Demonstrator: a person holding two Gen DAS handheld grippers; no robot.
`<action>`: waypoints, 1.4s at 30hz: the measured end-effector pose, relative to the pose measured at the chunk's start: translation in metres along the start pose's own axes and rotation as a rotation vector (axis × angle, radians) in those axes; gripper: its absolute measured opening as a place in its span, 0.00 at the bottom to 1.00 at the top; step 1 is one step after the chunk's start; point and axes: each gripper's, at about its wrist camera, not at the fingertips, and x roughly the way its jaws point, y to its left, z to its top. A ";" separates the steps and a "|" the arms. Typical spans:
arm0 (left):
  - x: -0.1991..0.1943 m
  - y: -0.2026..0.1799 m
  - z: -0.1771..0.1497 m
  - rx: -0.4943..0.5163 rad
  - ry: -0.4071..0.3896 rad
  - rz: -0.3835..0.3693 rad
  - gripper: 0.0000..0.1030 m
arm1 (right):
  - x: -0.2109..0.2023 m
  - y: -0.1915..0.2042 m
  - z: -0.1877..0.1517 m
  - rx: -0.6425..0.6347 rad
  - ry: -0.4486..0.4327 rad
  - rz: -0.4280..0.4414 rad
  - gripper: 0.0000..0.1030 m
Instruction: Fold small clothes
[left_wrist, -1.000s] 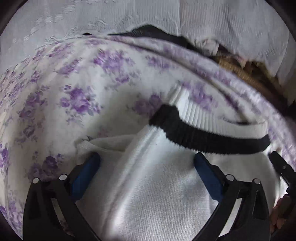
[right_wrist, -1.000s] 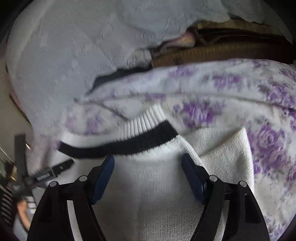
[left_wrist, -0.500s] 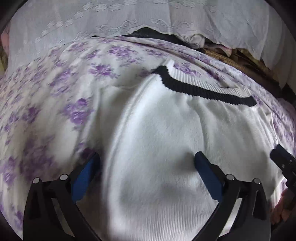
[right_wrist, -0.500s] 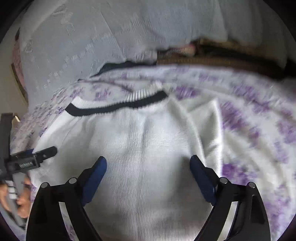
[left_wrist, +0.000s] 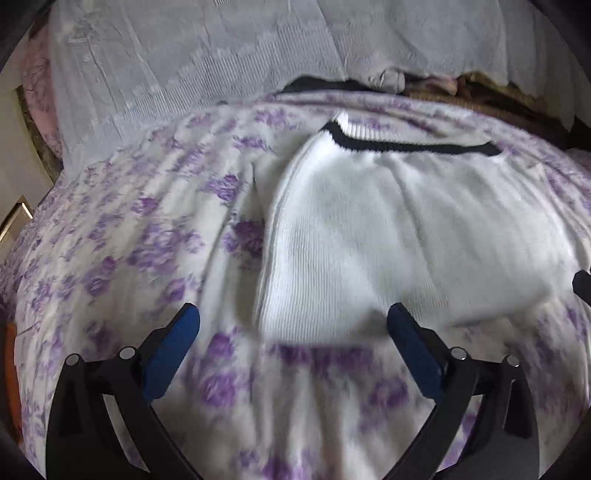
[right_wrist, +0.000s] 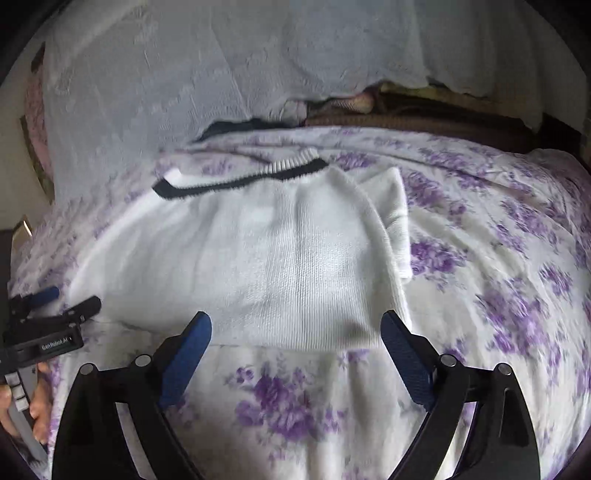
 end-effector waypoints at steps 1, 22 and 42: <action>-0.006 0.000 -0.003 0.006 -0.011 0.001 0.96 | -0.005 0.000 -0.003 0.008 -0.017 0.003 0.91; 0.034 -0.007 0.022 -0.019 0.036 0.015 0.96 | 0.043 0.037 0.017 -0.109 0.088 -0.027 0.97; -0.028 -0.015 0.036 -0.047 -0.148 -0.046 0.96 | 0.003 -0.062 0.005 0.399 -0.020 0.170 0.97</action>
